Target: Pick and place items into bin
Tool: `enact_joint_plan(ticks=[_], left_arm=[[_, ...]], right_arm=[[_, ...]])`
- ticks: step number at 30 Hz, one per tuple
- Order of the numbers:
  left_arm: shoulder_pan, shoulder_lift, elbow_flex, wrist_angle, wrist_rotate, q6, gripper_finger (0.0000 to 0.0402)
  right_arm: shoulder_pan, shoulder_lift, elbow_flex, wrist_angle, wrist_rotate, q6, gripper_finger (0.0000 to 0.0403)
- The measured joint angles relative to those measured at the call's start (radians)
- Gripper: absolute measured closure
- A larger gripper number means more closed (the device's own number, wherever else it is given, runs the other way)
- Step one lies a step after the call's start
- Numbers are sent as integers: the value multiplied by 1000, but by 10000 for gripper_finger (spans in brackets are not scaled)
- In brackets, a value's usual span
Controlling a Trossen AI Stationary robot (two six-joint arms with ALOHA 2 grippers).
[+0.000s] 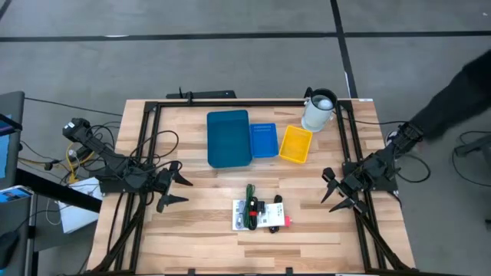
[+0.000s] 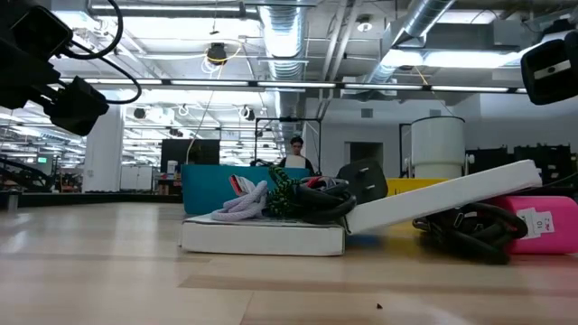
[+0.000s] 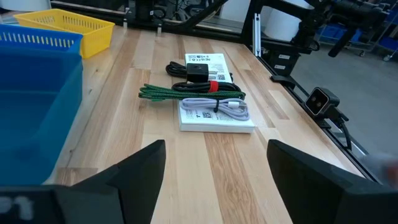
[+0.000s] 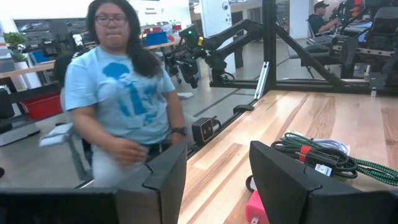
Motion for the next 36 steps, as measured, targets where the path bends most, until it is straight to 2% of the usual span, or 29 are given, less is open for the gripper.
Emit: enact_joint_plan(ticks=[16, 22, 26, 36], left_arm=[[0, 0, 0, 0, 0, 0, 132], [0, 0, 0, 0, 0, 0, 132], [0, 0, 0, 0, 0, 0, 132], [0, 0, 0, 0, 0, 0, 132]], right_arm=[[0, 0, 0, 0, 0, -2, 233], [0, 0, 0, 23, 2, -238, 233], [0, 0, 0, 70, 10, -320, 233], [-1, 0, 0, 243, 8, -237, 233]])
